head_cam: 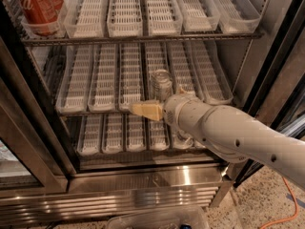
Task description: Pick 7up can from middle shelf of fridge
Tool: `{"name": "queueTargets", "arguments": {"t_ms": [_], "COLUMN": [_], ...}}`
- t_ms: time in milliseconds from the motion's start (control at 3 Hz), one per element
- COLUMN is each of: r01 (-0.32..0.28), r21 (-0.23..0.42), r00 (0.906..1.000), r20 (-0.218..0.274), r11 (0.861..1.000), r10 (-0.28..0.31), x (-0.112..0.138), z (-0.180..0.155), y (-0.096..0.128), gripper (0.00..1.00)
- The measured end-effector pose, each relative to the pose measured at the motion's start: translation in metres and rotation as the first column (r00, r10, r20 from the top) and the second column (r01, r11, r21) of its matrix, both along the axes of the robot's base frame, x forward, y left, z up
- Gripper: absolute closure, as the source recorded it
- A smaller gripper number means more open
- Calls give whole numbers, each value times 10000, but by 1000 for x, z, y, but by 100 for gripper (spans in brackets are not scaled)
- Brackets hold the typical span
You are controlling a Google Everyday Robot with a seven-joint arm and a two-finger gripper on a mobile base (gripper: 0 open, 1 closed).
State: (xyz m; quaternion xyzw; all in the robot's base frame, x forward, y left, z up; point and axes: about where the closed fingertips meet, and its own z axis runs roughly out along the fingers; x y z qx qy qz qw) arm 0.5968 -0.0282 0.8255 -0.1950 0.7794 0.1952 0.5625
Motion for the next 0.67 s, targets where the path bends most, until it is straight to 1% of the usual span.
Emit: {"name": "queueTargets", "arguments": {"t_ms": [333,667], "r01": [86,376], "r21": [15,-7], "r00": [9992,9974], "r20": [382,621], "r11": [10000,9993], "r10": [-86,-374], "x": [3,2], "z": [3,1], "y": [7,13], "gripper": [0,0]}}
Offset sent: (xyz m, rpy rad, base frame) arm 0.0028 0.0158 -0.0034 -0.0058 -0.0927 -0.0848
